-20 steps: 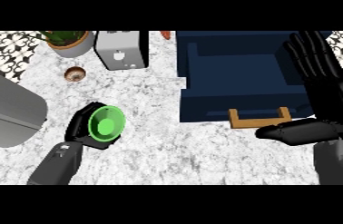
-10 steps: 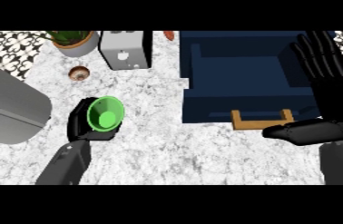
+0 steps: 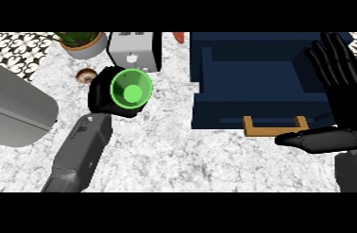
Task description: Pick up the cup, place it into the drawer and close the drawer
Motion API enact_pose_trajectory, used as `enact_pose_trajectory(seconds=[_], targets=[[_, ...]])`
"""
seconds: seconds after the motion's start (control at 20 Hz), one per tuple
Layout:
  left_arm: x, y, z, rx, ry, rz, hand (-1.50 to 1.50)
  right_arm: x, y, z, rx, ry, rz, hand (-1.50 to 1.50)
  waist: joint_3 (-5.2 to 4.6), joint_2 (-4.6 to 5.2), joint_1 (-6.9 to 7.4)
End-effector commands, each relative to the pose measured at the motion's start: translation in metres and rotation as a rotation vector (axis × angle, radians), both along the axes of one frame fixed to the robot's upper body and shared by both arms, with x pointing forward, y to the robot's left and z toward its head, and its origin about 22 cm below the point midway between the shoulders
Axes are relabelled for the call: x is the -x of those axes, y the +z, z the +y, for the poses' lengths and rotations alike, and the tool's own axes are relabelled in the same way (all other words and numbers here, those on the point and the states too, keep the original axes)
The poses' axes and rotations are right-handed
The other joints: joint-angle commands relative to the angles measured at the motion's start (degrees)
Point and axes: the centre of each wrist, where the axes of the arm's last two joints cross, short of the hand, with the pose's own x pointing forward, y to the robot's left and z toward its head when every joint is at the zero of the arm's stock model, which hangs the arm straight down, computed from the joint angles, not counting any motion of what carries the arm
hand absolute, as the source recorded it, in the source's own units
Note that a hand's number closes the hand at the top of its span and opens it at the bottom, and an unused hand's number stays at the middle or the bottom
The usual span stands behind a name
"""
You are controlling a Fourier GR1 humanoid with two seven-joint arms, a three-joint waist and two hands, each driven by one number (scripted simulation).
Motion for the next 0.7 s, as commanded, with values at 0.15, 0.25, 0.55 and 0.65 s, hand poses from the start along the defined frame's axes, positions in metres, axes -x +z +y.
enact_pose_trajectory(seconds=[0.15, 0.25, 0.55, 0.65], targets=[[-0.038, 0.093, -0.066, -0.030, -0.153, -0.055, 1.50, 0.000, 0.003, -0.006, 0.002, -0.029, -0.008, -1.50, 0.04, -0.26, 0.53], [-0.042, 0.125, -0.087, -0.043, -0.167, -0.058, 1.50, -0.007, 0.005, -0.007, -0.001, -0.025, 0.007, -1.50, 0.04, -0.42, 0.69], [-0.046, 0.179, -0.122, -0.102, -0.155, -0.043, 1.50, -0.001, -0.009, -0.016, 0.012, -0.039, -0.005, -1.50, 0.01, 0.02, -0.22], [-0.052, 0.212, -0.151, -0.141, -0.124, -0.028, 1.50, -0.007, -0.002, -0.002, 0.019, -0.013, -0.013, -1.50, 0.02, 0.15, -1.00]])
